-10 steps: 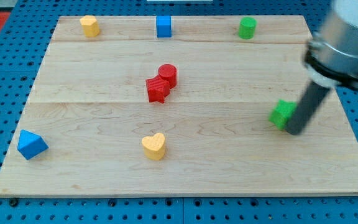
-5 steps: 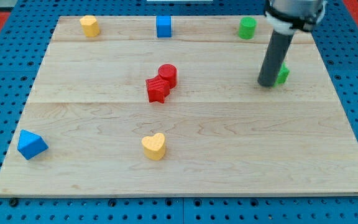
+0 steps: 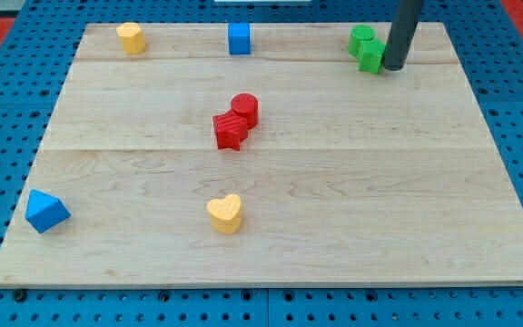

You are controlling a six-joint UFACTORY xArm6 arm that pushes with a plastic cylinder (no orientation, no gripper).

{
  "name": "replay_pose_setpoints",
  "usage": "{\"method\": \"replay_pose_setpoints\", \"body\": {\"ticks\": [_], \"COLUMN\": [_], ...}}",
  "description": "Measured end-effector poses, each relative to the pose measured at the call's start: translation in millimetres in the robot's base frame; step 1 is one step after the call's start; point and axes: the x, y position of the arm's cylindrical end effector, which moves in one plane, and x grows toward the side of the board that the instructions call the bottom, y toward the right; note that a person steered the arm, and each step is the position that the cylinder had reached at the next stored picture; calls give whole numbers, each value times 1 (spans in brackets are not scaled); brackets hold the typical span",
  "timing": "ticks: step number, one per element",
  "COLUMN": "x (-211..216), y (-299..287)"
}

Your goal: Push the green star into the green circle

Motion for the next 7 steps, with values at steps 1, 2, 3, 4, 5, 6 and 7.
{"method": "replay_pose_setpoints", "body": {"ticks": [1, 2, 3, 4, 5, 6, 7], "x": [0, 0, 1, 3, 3, 3, 3], "y": [-1, -1, -1, -1, -1, 5, 13]}}
